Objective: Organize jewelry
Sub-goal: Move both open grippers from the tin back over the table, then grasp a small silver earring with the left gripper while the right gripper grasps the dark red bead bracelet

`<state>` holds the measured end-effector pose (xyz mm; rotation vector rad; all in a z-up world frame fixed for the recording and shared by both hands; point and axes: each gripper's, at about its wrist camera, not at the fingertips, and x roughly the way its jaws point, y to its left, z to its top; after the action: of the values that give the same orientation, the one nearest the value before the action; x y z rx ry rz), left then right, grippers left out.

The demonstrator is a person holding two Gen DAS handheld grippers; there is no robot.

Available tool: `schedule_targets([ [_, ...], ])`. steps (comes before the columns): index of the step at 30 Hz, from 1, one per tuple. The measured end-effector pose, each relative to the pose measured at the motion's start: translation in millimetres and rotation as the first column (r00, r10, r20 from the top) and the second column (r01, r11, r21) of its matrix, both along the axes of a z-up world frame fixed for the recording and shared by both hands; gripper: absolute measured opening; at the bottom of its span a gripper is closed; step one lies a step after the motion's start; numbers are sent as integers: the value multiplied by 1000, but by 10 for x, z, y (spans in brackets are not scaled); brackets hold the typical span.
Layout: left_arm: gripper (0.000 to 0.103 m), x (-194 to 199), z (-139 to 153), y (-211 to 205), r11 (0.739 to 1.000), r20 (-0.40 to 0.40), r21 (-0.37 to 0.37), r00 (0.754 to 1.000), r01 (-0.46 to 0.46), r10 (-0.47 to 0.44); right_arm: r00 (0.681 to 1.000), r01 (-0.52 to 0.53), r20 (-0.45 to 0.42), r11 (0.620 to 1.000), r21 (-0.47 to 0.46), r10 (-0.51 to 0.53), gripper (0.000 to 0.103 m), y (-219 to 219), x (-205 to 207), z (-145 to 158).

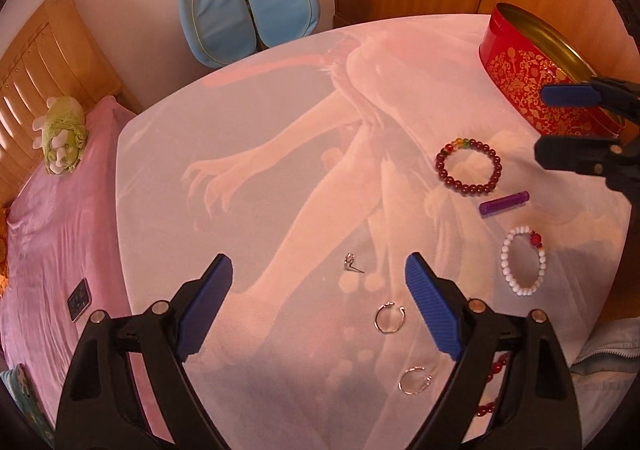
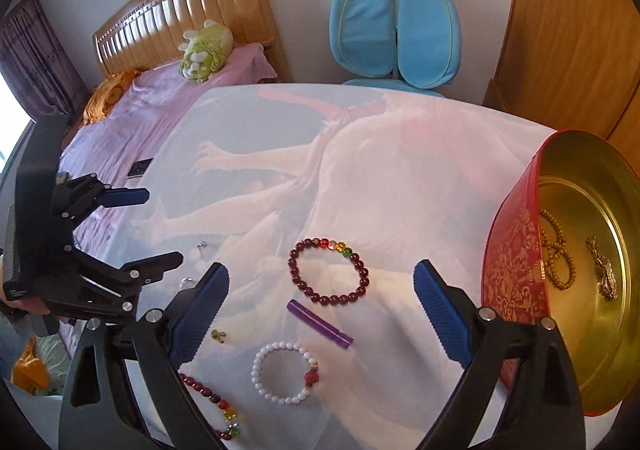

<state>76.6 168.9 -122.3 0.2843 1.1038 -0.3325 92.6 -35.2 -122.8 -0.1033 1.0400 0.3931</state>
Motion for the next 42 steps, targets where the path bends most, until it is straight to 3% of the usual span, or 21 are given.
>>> schedule_targets([
  [2,86,32,-64,-4,1000,-2,-10,1000,8,-8,1000,11,-21,999,-41,-12,80,15,76,-134],
  [6,85,47,-143,-12,1000,10,-15,1000,24,-24,999,33,-26,997,-71,-35,77,-6,159,-286],
  [7,82,44,-156,-10,999,13,-22,1000,28,-27,999,42,-21,996,-81,-44,75,-13,173,-305],
  [9,59,54,-202,-13,999,-6,-33,999,35,-35,998,56,-24,993,-99,-59,70,-24,217,-370],
  [12,47,58,-253,-14,998,-26,-52,999,30,-31,997,65,-39,992,-106,-69,67,-23,278,-456],
  [16,44,24,-269,-32,996,-33,-85,999,30,-33,995,81,-44,989,-125,-87,63,-5,347,-542],
  [19,36,5,-299,-77,996,-28,-77,999,39,-41,995,90,-37,989,-120,-95,60,-36,353,-582],
  [20,30,2,-296,-91,996,-26,-82,999,42,-44,995,91,-32,988,-123,-95,56,-39,347,-576],
  [21,16,3,-292,-103,996,-25,-82,999,44,-46,995,88,-25,988,-126,-92,44,-38,329,-563],
  [22,9,-6,-294,-108,996,-25,-80,999,44,-46,997,77,-18,989,-126,-79,35,-35,297,-547],
  [23,6,-14,-292,-107,996,-26,-83,999,45,-48,998,53,-16,991,-126,-55,17,-11,265,-543],
  [24,6,-27,-289,-105,994,-31,-94,998,49,-52,999,31,-10,990,-140,-33,11,42,231,-542],
  [27,5,-75,-265,-88,992,-29,-119,998,52,-56,1000,-4,11,984,-179,7,9,139,147,-554],
  [31,5,-82,-178,-15,987,-43,-159,999,11,-18,1000,26,8,993,-117,-25,9,65,132,-459],
  [42,5,62,390,-76,984,50,-180,999,10,-1,978,81,186,995,50,-89,9,-295,-120,471],
])
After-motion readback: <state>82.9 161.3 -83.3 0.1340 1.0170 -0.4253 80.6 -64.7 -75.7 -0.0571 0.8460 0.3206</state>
